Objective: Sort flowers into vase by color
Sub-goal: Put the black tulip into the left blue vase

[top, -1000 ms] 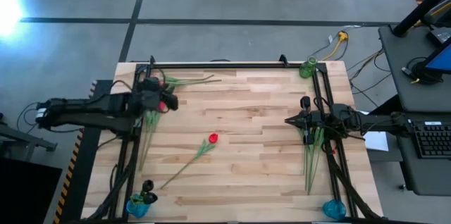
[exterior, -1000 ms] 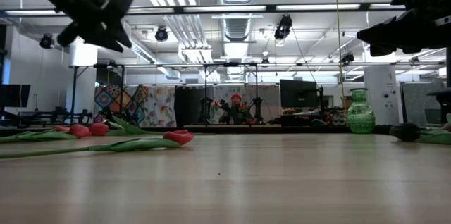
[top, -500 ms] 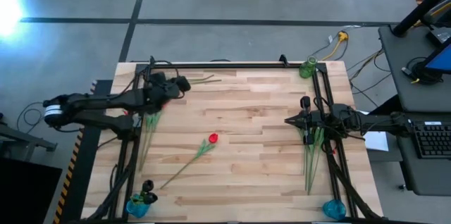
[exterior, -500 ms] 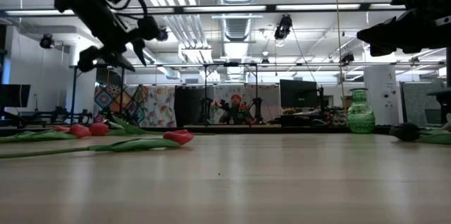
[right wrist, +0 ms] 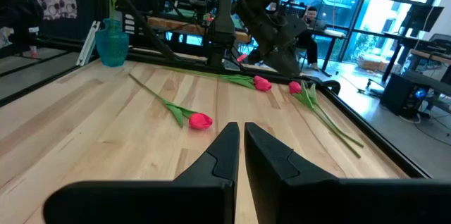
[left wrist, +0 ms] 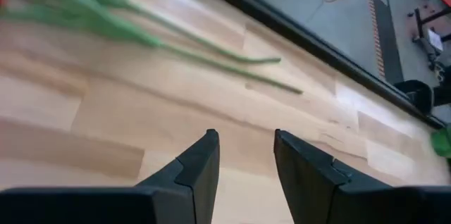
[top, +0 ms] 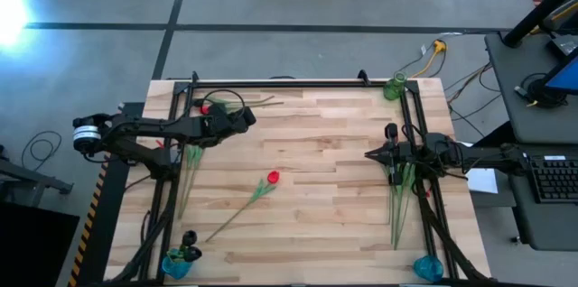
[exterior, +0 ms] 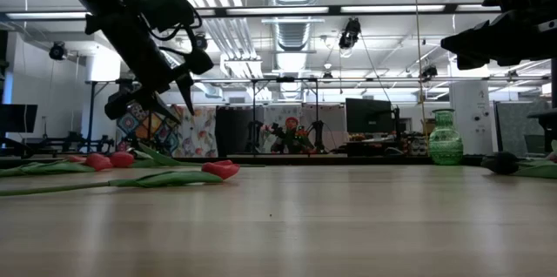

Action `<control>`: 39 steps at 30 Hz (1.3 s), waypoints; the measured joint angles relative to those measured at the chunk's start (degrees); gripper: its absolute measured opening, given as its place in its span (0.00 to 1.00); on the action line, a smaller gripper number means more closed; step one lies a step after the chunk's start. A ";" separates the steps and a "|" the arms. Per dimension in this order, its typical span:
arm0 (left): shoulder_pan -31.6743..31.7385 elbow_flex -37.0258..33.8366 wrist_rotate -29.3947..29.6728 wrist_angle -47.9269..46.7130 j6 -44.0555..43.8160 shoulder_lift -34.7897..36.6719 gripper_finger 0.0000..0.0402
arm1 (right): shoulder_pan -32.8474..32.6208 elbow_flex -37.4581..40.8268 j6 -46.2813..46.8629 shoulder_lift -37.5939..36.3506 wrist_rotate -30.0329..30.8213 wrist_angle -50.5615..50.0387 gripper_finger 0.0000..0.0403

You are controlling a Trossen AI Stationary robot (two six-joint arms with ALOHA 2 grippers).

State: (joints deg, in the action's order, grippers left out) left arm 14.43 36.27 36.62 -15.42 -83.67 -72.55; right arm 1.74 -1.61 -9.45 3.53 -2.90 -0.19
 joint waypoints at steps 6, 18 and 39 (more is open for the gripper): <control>0.03 3.28 1.39 -4.19 22.53 0.07 0.31 | -0.01 0.00 -0.04 0.00 0.00 0.00 0.04; 0.86 17.85 12.88 -3.56 5.28 -7.58 0.31 | -0.01 0.00 -0.05 0.00 0.00 0.00 0.04; 6.00 66.90 -2.34 -60.25 -39.03 -44.72 0.31 | 0.02 -0.01 -0.01 0.00 0.00 0.00 0.04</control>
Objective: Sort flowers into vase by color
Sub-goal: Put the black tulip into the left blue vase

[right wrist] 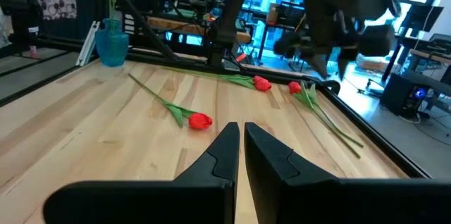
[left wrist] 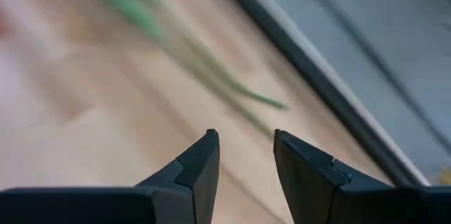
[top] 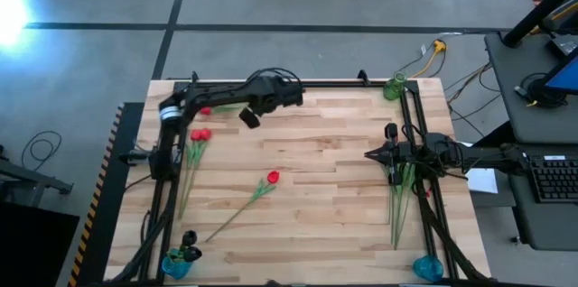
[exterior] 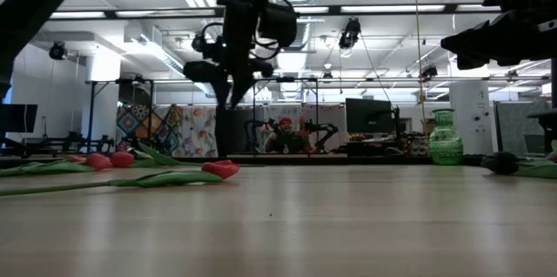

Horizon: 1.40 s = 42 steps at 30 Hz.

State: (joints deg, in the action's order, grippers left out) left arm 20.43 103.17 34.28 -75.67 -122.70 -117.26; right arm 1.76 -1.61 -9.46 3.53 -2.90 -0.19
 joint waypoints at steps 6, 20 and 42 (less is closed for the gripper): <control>3.53 9.31 -6.75 -14.28 -4.76 -5.63 0.31 | 0.00 0.01 -0.08 0.00 0.00 0.00 0.04; 10.28 5.57 -15.54 -14.24 -5.99 -8.94 0.31 | 0.00 0.01 -0.05 0.00 0.00 0.00 0.04; 19.48 -6.87 -13.46 6.10 -6.01 -8.60 0.31 | -0.02 0.00 0.01 0.00 0.00 0.00 0.04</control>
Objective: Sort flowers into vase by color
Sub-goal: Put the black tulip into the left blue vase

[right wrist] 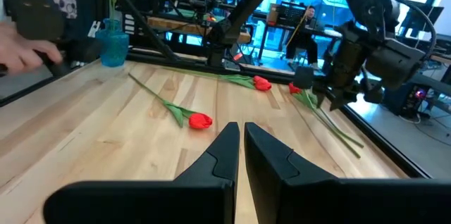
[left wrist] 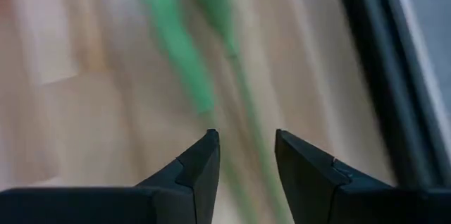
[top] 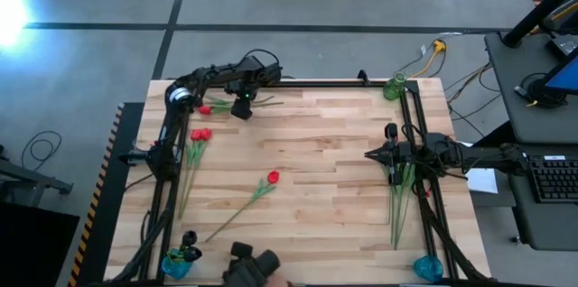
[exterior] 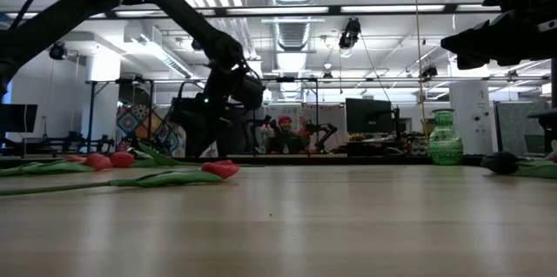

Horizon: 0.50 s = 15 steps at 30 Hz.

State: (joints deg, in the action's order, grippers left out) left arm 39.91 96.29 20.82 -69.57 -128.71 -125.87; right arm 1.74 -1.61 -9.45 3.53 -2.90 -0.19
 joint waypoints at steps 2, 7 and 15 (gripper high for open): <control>0.90 -0.60 0.85 0.68 1.03 0.01 0.31 | 0.01 0.01 -0.09 0.00 0.00 0.00 0.04; 2.31 -0.99 0.84 3.99 3.27 0.13 0.31 | 0.00 0.00 -0.09 0.00 0.00 0.00 0.04; 3.01 -4.42 -1.63 3.52 -0.90 0.11 0.27 | 0.02 0.00 0.00 0.00 0.00 0.01 0.04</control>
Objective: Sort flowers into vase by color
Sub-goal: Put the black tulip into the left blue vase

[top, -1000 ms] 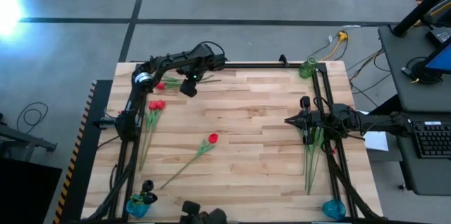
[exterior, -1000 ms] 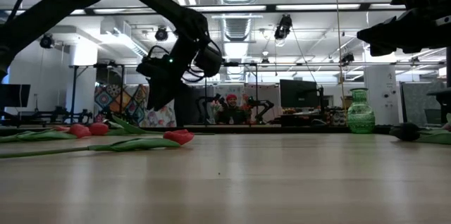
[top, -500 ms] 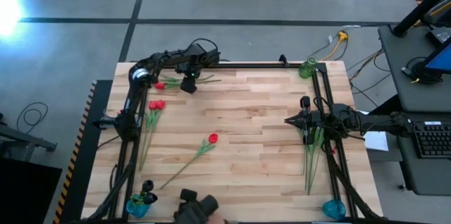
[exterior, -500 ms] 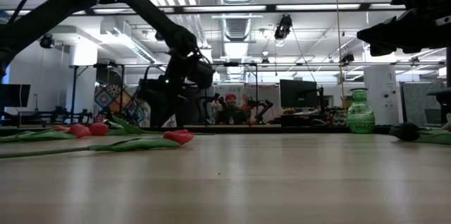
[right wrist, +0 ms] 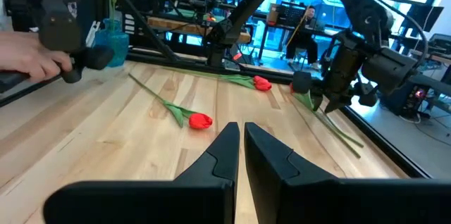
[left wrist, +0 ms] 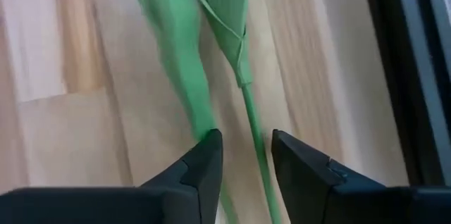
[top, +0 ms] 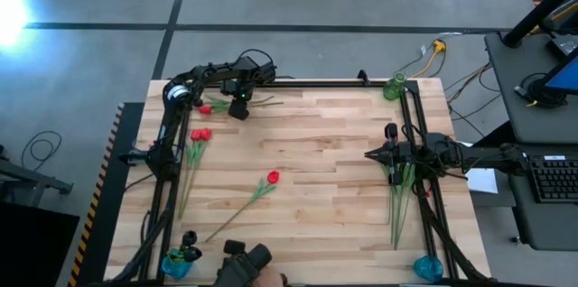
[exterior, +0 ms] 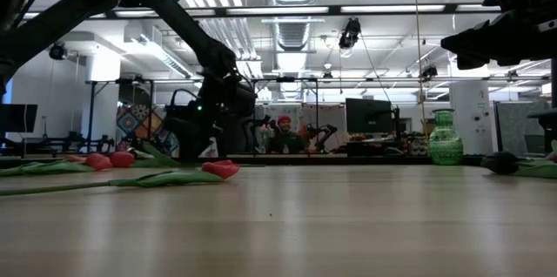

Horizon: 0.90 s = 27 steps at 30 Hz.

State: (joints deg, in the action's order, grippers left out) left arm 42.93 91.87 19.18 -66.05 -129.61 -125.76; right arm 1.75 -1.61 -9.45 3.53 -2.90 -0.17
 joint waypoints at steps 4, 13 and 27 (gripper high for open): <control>0.36 -2.63 0.54 3.36 0.00 0.50 0.22 | -0.02 0.00 0.00 0.00 -0.02 0.01 0.04; 0.51 -0.49 2.58 4.01 4.94 0.01 0.02 | -0.02 0.00 -0.07 0.00 0.00 -0.01 0.04; -5.93 17.37 19.28 -16.20 8.16 0.55 0.00 | -0.02 0.00 -0.09 0.00 0.00 -0.01 0.04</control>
State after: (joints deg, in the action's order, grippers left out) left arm 37.00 109.25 38.47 -82.25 -121.44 -125.21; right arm 1.74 -1.61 -9.54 3.53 -2.90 -0.19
